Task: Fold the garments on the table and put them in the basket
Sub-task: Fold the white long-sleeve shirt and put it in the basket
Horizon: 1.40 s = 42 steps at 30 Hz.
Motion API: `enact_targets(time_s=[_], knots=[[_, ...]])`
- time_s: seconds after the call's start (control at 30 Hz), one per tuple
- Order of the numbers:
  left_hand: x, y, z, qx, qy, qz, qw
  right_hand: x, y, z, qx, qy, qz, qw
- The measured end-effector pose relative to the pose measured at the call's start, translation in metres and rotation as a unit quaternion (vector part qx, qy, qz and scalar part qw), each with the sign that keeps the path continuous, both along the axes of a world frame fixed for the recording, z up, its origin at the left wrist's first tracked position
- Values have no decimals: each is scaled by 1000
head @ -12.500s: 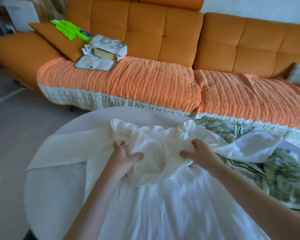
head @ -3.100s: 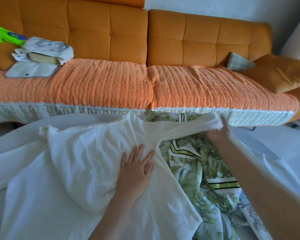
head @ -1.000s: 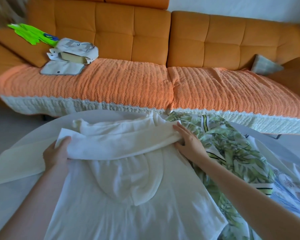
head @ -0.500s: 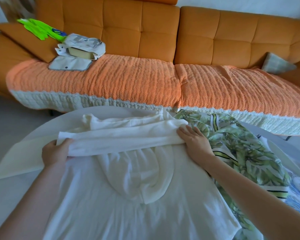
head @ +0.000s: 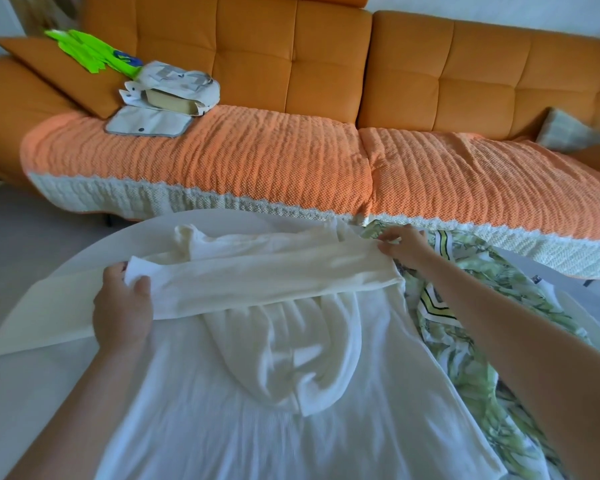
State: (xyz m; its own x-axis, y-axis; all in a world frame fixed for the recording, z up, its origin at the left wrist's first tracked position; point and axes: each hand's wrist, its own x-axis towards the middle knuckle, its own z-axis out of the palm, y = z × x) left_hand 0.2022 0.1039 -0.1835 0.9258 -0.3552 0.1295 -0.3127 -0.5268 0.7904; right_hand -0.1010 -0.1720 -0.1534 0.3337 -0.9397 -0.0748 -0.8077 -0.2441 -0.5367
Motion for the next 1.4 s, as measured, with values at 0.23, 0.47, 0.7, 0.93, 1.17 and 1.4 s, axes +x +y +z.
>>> enact_targets(time_s=[0.23, 0.47, 0.7, 0.93, 1.17, 1.4], knots=[[-51, -28, -1, 62, -283, -230, 929, -3, -22, 8, 181, -225, -24, 957], [-88, -47, -50, 200, -291, -356, 865, 13, -37, -3, 45, 138, -8, 989], [-93, -44, -44, 216, -261, -359, 870, 38, 24, -16, -246, 29, 149, 957], [-89, -39, -29, 190, -163, -396, 883, 31, 66, -57, -89, 184, 279, 938], [-3, 7, -17, 109, -145, -155, 971, 41, 74, -40, -50, 189, 263, 945], [52, 29, -29, 255, -90, -165, 949, 99, 139, -19, -109, 92, 382, 913]])
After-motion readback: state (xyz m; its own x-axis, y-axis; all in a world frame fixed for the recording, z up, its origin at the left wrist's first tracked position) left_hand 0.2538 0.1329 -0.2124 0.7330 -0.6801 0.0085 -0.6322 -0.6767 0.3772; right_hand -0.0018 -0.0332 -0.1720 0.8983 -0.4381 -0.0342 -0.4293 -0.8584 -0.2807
